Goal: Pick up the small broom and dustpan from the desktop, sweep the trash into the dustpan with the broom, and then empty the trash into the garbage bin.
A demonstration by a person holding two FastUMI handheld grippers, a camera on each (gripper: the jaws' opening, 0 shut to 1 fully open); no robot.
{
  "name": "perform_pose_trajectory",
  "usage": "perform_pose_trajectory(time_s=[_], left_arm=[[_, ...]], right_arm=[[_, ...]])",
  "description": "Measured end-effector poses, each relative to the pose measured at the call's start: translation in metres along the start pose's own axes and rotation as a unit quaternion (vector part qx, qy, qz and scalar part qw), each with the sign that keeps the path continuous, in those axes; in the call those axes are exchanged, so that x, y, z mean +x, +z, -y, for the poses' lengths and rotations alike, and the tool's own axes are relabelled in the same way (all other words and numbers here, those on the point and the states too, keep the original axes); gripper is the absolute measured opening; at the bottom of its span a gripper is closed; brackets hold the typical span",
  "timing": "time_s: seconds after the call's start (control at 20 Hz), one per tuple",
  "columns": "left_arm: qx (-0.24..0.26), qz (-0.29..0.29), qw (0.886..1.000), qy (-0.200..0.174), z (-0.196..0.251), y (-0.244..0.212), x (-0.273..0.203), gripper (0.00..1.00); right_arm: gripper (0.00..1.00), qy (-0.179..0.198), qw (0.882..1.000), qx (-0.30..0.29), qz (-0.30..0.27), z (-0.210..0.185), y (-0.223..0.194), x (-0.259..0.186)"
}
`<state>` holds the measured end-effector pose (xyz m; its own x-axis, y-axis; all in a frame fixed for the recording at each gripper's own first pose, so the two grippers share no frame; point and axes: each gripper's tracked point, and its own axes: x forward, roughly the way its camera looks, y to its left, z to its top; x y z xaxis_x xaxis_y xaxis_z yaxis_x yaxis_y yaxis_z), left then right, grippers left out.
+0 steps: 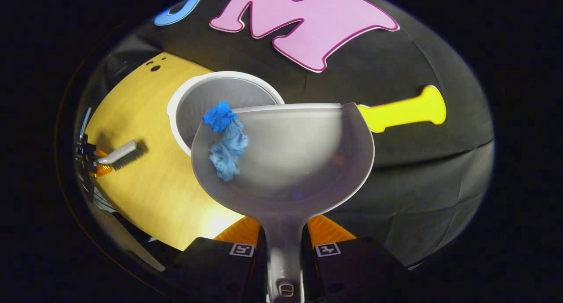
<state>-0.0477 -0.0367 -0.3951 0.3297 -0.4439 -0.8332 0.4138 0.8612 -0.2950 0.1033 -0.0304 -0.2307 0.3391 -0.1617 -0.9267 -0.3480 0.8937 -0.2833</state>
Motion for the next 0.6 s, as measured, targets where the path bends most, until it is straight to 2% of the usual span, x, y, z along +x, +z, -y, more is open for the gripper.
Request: perform_pose_trajectory(time_s=[0.1,0.3,0.35,0.4,0.6], left_arm=[[-0.003,0.001,1.000,0.001,0.001,0.000,0.000,0.29],[-0.004,0.001,1.000,0.004,0.001,-0.003,0.001,0.29],[-0.006,0.002,1.000,0.004,0.002,-0.005,0.000,0.32],[-0.007,0.002,1.000,0.004,0.002,-0.005,0.000,0.29],[-0.003,0.001,1.000,0.006,0.003,-0.009,0.002,0.31]], right_arm=[[0.35,-0.012,0.999,-0.042,-0.007,0.002,0.005,-0.001],[0.35,-0.023,0.994,-0.101,-0.028,0.002,0.013,-0.003],[0.35,-0.025,0.993,-0.114,-0.035,0.005,0.014,-0.001],[0.35,-0.025,0.991,-0.121,-0.043,0.006,0.015,0.000],[0.35,-0.036,0.984,-0.159,-0.070,0.016,0.016,0.002]])
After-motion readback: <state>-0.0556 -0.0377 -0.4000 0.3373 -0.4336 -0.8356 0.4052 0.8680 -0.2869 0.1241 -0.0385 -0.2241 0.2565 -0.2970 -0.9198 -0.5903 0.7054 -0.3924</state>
